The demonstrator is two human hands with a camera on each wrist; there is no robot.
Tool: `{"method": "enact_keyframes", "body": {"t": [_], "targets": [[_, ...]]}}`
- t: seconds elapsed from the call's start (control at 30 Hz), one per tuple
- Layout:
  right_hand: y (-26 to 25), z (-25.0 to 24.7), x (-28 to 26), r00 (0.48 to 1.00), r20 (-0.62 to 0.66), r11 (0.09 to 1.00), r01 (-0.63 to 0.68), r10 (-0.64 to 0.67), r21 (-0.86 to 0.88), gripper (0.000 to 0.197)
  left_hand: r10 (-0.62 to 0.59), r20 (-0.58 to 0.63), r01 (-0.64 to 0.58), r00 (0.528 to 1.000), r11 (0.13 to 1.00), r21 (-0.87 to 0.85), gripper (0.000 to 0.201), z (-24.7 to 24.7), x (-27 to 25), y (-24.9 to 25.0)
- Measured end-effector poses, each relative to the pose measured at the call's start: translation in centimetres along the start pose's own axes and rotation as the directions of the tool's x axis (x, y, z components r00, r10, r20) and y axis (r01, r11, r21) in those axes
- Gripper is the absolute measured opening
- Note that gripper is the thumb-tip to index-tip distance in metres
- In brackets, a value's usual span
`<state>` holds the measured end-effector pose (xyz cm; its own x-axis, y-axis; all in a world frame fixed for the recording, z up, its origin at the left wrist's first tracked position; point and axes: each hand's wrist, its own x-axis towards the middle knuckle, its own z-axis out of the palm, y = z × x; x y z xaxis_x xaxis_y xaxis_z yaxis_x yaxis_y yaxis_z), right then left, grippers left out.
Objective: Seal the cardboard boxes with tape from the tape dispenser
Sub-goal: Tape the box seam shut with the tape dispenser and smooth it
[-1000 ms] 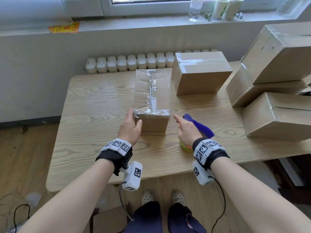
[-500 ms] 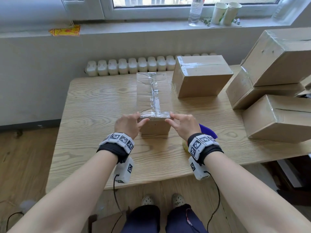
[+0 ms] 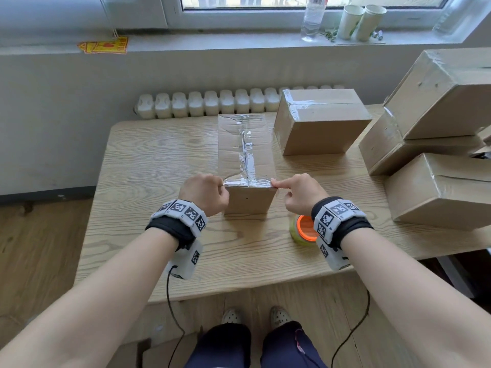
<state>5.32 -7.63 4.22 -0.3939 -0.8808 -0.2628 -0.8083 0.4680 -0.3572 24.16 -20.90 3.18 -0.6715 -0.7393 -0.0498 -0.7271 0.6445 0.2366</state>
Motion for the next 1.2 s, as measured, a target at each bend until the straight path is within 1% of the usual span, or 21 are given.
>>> {"method": "enact_keyframes", "body": {"t": [0.03, 0.1, 0.17, 0.27, 0.33, 0.4, 0.5, 0.57, 0.67, 0.77, 0.87, 0.97, 1.03, 1.1, 1.13, 1.17, 1.2], "targets": [[0.1, -0.1, 0.1, 1.0, 0.025, 1.0, 0.005, -0.005, -0.029, 0.052, 0.021, 0.025, -0.021, 0.999, 1.0, -0.008, 0.026, -0.3, 0.0, -0.2], [0.2, -0.1, 0.4, 0.999, 0.031, 0.999, 0.015, -0.013, -0.048, 0.045, 0.061, 0.097, -0.06, 0.993, 0.998, -0.011, 0.029, -0.8, 0.1, -0.6], [0.1, 0.1, 0.6, 1.0, 0.017, 0.999, 0.02, -0.02, -0.043, 0.036, 0.092, 0.141, -0.092, 0.986, 0.996, -0.005, 0.029, -1.2, 0.3, -0.9], [-0.2, 0.2, 1.0, 0.999, -0.03, 1.0, 0.014, -0.015, -0.025, 0.032, 0.118, 0.172, -0.118, 0.978, 0.993, -0.01, 0.031, -1.4, 0.6, -1.2], [-0.1, 0.0, 1.3, 1.0, -0.017, 1.0, 0.01, -0.01, 0.004, 0.034, 0.13, 0.17, -0.122, 0.977, 0.991, -0.059, 0.031, -1.6, 0.8, -1.5], [0.3, -0.2, 1.5, 1.0, 0.018, 1.0, 0.019, -0.019, -0.006, 0.034, 0.149, 0.18, -0.139, 0.972, 0.988, -0.067, 0.031, -1.8, 1.0, -1.8], [0.6, -0.3, 1.9, 1.0, 0.007, 1.0, 0.027, -0.027, -0.005, 0.024, 0.168, 0.193, -0.161, 0.967, 0.986, -0.05, 0.027, -1.9, 1.3, -2.0], [0.3, -0.2, 2.1, 0.999, -0.018, 0.999, 0.034, -0.034, -0.023, 0.021, 0.172, 0.179, -0.172, 0.969, 0.985, -0.012, 0.028, -1.8, 1.7, -1.8], [0.1, -0.2, 2.2, 0.998, -0.038, 0.999, 0.039, -0.04, -0.036, 0.022, 0.173, 0.171, -0.193, 0.97, 0.975, 0.107, 0.03, -1.5, 1.9, -1.4], [-0.1, -0.1, 2.1, 0.998, -0.065, 0.997, 0.021, -0.026, -0.07, 0.023, 0.179, 0.149, -0.204, 0.973, 0.963, 0.174, 0.033, -0.9, 1.8, -1.4], [-0.3, 0.2, 1.7, 0.995, -0.09, 0.996, 0.026, -0.035, -0.09, 0.022, 0.181, 0.145, -0.208, 0.973, 0.959, 0.194, 0.034, -0.8, 1.7, -1.4], [-0.3, 0.3, 1.9, 0.996, -0.076, 0.987, 0.037, -0.05, -0.157, 0.022, 0.19, 0.145, -0.217, 0.971, 0.955, 0.203, 0.035, -0.9, 1.8, -1.4], [-0.5, 0.5, 1.9, 0.987, -0.123, 0.97, 0.071, -0.102, -0.231, 0.017, 0.193, 0.145, -0.22, 0.97, 0.954, 0.205, 0.035, -1.0, 1.7, -1.5], [-0.9, 0.7, 2.1, 0.952, -0.203, 0.922, 0.145, -0.229, -0.36, 0.024, 0.199, 0.139, -0.226, 0.97, 0.95, 0.218, 0.035, -1.1, 1.6, -1.4], [-1.3, 0.9, 2.2, 0.94, -0.194, 0.902, 0.188, -0.28, -0.389, 0.034, 0.2, 0.14, -0.228, 0.97, 0.947, 0.226, 0.035, -1.2, 1.6, -1.4], [-1.8, 1.1, 2.1, 0.943, -0.135, 0.897, 0.237, -0.305, -0.372, 0.05, 0.199, 0.148, -0.23, 0.969, 0.945, 0.233, 0.035, -1.3, 1.7, -1.4], [-2.3, 1.6, 2.1, 0.944, -0.049, 0.898, 0.294, -0.327, -0.326, 0.065, 0.196, 0.159, -0.231, 0.968, 0.944, 0.238, 0.035, -1.3, 1.7, -1.4]]}}
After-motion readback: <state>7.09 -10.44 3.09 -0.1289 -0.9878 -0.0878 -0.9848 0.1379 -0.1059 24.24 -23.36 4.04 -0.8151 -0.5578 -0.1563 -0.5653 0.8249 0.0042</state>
